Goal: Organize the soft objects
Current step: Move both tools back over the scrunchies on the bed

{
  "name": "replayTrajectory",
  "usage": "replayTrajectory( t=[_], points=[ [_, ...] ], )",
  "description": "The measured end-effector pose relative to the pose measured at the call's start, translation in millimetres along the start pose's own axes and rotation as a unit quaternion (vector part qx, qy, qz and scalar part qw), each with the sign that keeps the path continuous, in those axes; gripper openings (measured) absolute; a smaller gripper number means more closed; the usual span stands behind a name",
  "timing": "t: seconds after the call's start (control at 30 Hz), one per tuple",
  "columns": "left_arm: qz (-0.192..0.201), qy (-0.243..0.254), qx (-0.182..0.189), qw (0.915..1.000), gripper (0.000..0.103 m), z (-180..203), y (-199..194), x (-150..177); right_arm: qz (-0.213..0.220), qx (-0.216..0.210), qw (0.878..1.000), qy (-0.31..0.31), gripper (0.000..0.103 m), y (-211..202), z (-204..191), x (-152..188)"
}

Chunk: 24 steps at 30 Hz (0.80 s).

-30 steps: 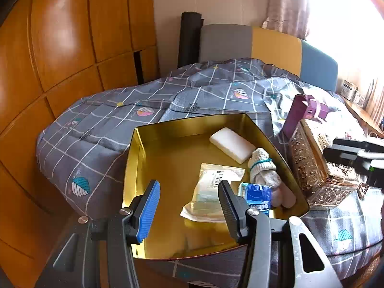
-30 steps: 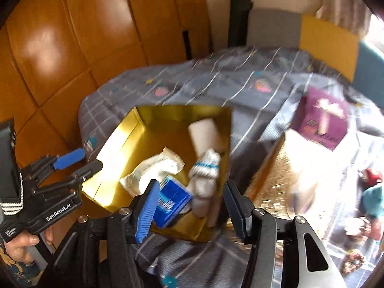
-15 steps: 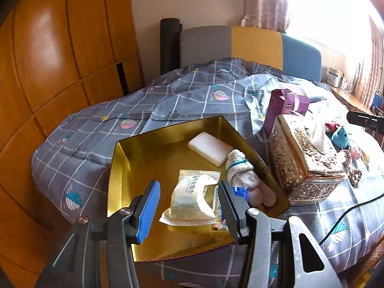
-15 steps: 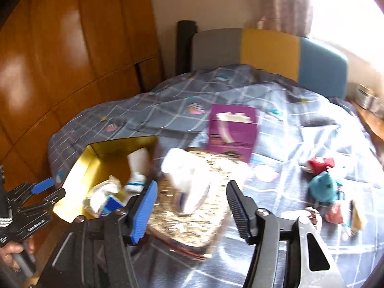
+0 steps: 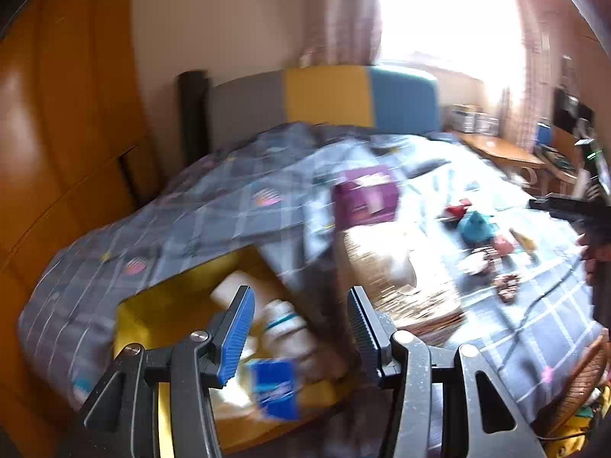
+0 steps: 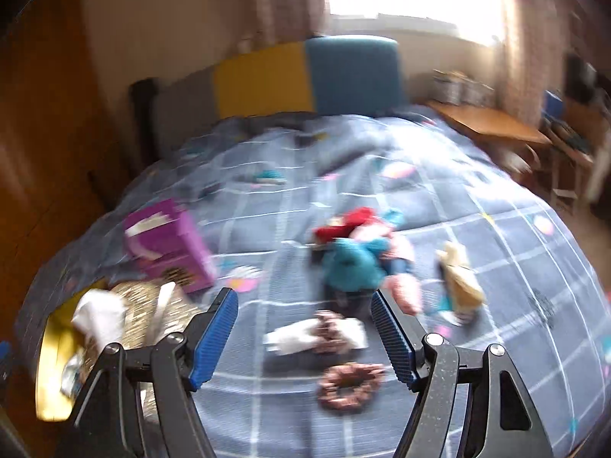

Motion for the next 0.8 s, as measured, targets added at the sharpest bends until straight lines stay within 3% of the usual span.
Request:
replayTrajectory(
  t=[0.17,0.33,0.53,0.63,0.8],
  points=[
    [0.02,0.068,0.077,0.9945,0.051,79.7,-7.9,-27.6,0.001,0.067,0.995,0.069,0.073,6.2,81.3,9.7],
    [0.002,0.147,0.159,0.9763,0.051,178.9,5.0,-31.0,-0.019,0.068,0.981,0.182,0.073,8.3,139.7,37.5],
    [-0.06,0.212,0.226,0.9489,0.051,285.7,40.8,-4.1,-0.007,0.046,0.975,0.216,0.073,5.5,148.0,39.1],
    [-0.094,0.226,0.242,0.9388,0.074,321.1,60.7,14.2,-0.017,0.042,0.973,0.226,0.073,8.0,148.8,44.0],
    [-0.134,0.239,0.252,0.9282,0.077,357.0,90.6,32.0,-0.028,0.026,0.968,0.249,0.073,14.1,153.0,48.3]
  ],
)
Point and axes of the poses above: each gripper's, at about its wrist camera, not at the fingertips, and y roughly the way its jaws point, z to its right, x to its underside, the point moved 7 cm from there along y, roughly the way its jaws point, and after that the axes turned 12 degrees about -x, right-handed, at the moved point
